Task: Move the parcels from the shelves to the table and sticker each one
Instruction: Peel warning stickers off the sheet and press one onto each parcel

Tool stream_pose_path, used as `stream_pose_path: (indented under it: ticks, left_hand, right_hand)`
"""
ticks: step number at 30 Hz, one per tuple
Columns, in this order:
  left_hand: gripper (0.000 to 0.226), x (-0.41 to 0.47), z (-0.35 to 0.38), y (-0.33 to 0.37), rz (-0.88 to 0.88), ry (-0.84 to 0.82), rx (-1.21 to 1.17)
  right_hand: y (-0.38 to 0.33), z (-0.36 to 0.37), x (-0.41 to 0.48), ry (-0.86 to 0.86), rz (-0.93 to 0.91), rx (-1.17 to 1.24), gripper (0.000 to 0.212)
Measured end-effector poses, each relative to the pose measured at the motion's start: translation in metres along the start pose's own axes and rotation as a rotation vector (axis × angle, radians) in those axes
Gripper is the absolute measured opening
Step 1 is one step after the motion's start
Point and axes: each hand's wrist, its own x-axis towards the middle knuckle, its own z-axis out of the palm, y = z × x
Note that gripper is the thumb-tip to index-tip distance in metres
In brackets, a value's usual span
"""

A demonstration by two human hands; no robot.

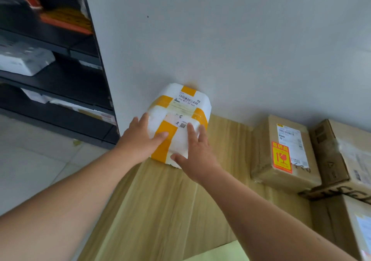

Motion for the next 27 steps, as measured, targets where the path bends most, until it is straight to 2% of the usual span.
stream_pose_path:
  ticks: [4,12,21,27]
  left_hand:
    - [0.076,-0.011,0.006,0.006,0.035,0.036,-0.046]
    - [0.081,-0.082,0.013,0.026,0.122,0.092,-0.029]
    - [0.091,-0.248,0.013,0.069,0.214,0.21,-0.078]
    - [0.093,-0.371,0.044,0.087,0.255,0.188,-0.093]
  right_hand:
    - [0.003,0.001,-0.005,0.003,0.023,0.054,0.089]
    - [0.019,-0.022,-0.069,0.034,0.002,0.037,0.086]
    - [0.038,-0.052,-0.235,0.143,-0.072,0.022,0.086]
    - [0.073,-0.044,-0.371,0.168,-0.025,0.049,0.086]
